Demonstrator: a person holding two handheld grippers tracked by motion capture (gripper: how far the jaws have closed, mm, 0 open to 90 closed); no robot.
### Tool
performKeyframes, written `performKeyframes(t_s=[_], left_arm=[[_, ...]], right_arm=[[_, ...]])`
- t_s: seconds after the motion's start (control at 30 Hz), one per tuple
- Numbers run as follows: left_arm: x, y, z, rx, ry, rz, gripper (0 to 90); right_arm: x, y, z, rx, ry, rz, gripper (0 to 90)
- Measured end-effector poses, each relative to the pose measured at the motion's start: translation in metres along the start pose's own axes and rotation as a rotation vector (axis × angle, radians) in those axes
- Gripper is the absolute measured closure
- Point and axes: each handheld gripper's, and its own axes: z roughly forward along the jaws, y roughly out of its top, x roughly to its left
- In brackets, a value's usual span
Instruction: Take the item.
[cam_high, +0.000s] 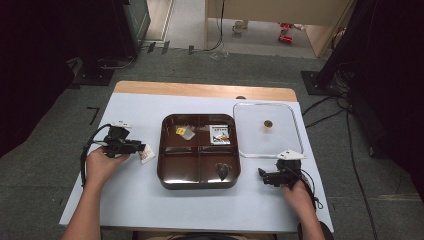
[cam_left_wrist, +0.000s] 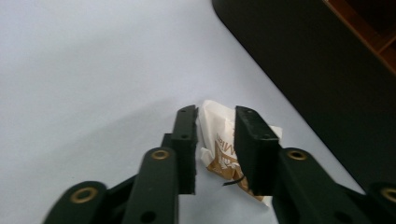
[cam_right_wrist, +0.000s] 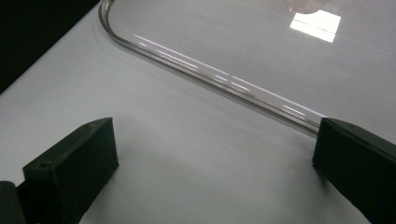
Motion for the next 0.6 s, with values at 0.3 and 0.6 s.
performKeyframes(t_s=[0.3,0.6], left_arm=[[0.003,-0.003,-0.007,-0.060,0.044,0.008,56.2],[0.016,-0.014,-0.018,-0.120,0.084,-0.021,51.1]], right_arm=[[0.000,0.000,0.000,0.000,0.000,0.000,0.0],[0.000,0.000,0.000,0.000,0.000,0.000,0.0]])
